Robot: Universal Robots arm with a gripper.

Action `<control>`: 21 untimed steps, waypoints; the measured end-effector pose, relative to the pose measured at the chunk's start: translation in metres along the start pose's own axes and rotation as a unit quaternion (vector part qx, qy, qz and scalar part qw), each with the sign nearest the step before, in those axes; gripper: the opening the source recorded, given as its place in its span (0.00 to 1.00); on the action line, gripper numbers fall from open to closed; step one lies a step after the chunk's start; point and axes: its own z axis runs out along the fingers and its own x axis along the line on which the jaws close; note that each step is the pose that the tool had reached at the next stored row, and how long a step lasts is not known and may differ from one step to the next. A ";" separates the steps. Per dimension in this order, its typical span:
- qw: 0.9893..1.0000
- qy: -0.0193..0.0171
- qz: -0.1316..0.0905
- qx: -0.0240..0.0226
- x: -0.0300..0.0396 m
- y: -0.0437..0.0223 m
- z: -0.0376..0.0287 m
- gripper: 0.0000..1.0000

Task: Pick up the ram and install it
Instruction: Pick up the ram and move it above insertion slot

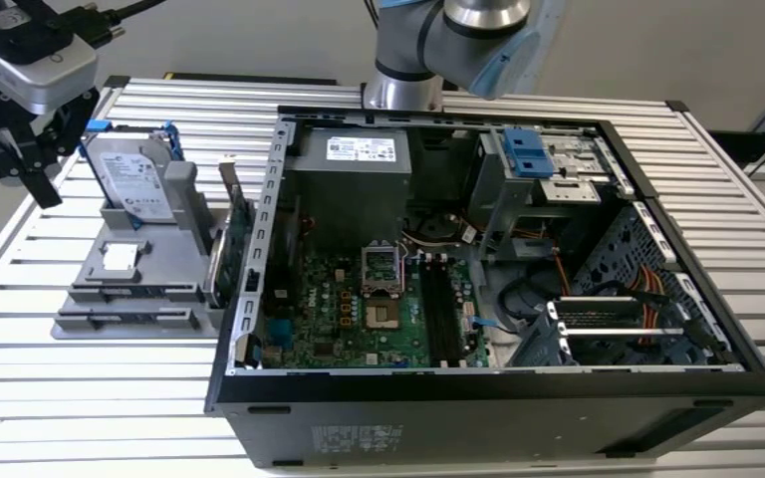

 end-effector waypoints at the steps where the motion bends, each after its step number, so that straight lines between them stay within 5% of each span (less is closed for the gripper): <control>1: 1.000 0.000 0.000 0.000 0.0000 -0.0001 0.0000 0.00; 21: 1.000 0.004 0.000 0.006 -0.0007 0.0011 0.0001 0.00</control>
